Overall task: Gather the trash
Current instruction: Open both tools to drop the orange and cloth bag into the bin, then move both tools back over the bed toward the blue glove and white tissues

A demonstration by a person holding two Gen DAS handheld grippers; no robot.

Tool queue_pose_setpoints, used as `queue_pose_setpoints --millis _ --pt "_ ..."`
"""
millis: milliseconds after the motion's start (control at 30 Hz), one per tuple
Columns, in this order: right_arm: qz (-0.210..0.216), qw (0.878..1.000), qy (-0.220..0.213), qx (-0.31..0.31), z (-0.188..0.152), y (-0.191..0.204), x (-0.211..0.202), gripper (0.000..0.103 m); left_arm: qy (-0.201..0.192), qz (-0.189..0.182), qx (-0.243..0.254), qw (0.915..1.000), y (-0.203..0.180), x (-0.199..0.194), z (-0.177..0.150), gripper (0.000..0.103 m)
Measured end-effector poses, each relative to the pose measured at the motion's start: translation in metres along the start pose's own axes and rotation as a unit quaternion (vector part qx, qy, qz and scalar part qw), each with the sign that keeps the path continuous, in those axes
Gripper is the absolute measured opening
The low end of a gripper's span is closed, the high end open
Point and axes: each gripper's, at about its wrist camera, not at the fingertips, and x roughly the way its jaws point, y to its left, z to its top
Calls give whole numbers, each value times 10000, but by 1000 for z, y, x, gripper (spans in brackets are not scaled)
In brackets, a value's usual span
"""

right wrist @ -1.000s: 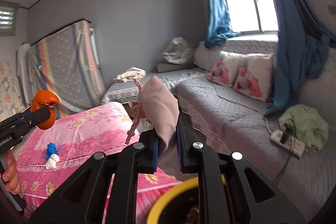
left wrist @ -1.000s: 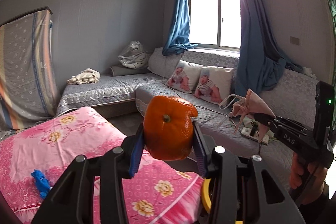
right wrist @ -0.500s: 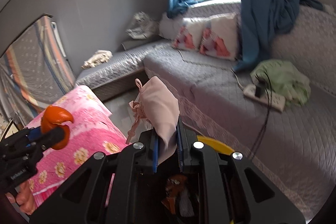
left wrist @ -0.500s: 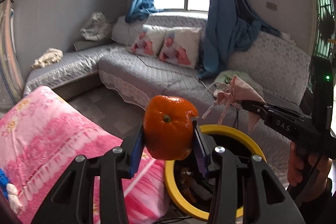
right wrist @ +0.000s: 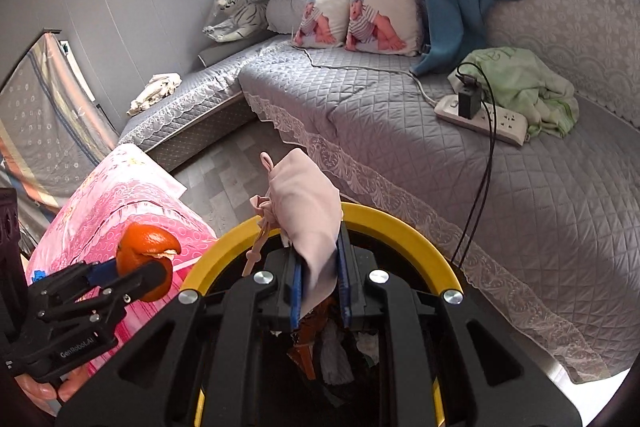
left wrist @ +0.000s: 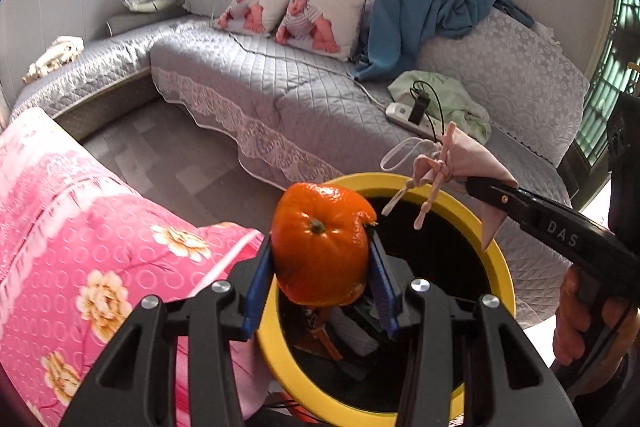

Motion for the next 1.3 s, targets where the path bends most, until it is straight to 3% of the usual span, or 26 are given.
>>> queue_pose_setpoints --millis 200,267,333,367,533,700,1033,1300 --pt "-74 9999 86 49 0 -3 3 16 108 9 -34 9999 0 6 -3 47" --pt "-115 9999 73 73 0 -5 3 22 76 31 -78 9999 2 5 -2 53" --pt "-179 9998 29 115 2 -7 2 39 55 31 -124 9999 5 4 -1 62" --pt "-204 9997 -1 161 2 -9 1 41 23 26 -181 9998 7 2 0 65" --pt "-310 9992 -103 246 6 -16 -4 42 -142 115 -361 9992 21 -9 2 76" --pt "-187 9991 -309 244 11 -12 -14 43 -389 331 -646 9966 47 -28 7 79" --pt "697 9939 -705 -483 23 59 -25 57 -1094 1210 -1146 9799 119 -93 13 89" --pt "1718 9752 -673 -1223 32 159 -23 69 -1332 2102 -1571 9557 194 -154 -3 94"
